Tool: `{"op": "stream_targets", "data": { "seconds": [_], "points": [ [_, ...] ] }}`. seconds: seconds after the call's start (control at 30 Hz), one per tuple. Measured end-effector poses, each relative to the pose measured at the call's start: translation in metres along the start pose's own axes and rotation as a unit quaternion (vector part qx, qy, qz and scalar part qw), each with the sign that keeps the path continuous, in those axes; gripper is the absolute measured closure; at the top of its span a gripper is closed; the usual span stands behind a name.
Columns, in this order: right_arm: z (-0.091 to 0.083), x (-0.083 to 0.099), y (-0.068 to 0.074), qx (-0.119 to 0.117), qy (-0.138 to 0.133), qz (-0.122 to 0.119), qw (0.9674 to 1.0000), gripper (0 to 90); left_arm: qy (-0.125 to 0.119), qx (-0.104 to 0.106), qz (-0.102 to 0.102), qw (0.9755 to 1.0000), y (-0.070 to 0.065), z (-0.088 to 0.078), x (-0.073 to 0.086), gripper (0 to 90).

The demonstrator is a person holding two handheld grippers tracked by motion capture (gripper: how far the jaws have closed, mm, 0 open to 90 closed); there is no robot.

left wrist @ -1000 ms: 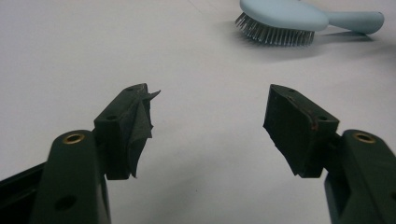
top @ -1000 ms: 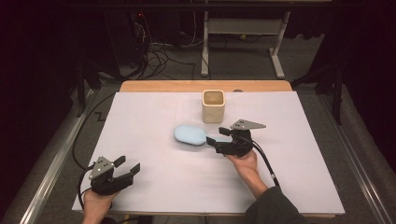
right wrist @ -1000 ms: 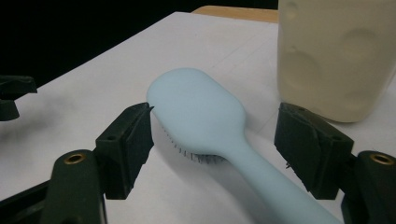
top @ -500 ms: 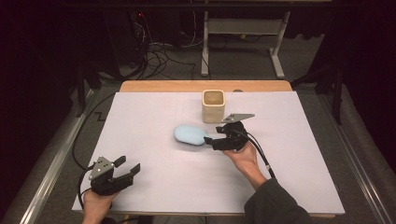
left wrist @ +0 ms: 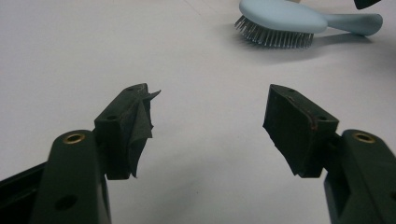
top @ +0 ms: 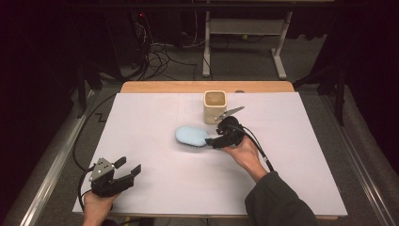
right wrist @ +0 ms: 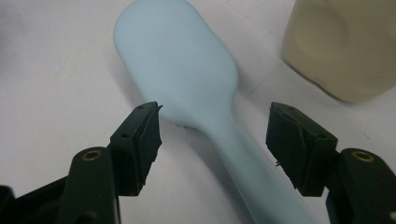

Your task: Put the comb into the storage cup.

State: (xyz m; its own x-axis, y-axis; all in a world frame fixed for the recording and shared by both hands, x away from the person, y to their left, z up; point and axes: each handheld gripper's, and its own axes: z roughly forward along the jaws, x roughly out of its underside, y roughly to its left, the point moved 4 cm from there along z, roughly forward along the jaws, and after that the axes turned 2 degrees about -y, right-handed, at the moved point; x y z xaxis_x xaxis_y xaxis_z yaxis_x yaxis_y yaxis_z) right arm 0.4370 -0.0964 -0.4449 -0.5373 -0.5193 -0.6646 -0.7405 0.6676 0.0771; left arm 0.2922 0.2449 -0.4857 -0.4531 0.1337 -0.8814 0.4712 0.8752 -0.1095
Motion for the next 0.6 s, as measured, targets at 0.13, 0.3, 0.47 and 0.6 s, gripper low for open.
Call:
{"op": "stream_targets", "data": {
  "seconds": [0.13,0.3,0.47,0.6],
  "points": [
    [0.003,-0.004,0.001,0.002,0.026,-0.002,0.9996,36.5,0.000,0.002,0.001,1.0000,-0.001,0.000,0.000,32.6],
    [0.011,-0.007,0.003,0.017,0.084,-0.031,0.9958,39.8,0.000,0.003,0.001,1.0000,-0.001,-0.001,0.000,32.6],
    [0.017,-0.009,0.006,0.029,0.117,-0.049,0.9916,40.5,0.000,0.007,0.003,1.0000,-0.002,0.000,0.000,32.5],
    [0.021,-0.011,0.006,0.033,0.126,-0.056,0.9899,40.9,0.000,0.007,0.004,1.0000,-0.002,0.000,0.000,32.5]
  ]
}}
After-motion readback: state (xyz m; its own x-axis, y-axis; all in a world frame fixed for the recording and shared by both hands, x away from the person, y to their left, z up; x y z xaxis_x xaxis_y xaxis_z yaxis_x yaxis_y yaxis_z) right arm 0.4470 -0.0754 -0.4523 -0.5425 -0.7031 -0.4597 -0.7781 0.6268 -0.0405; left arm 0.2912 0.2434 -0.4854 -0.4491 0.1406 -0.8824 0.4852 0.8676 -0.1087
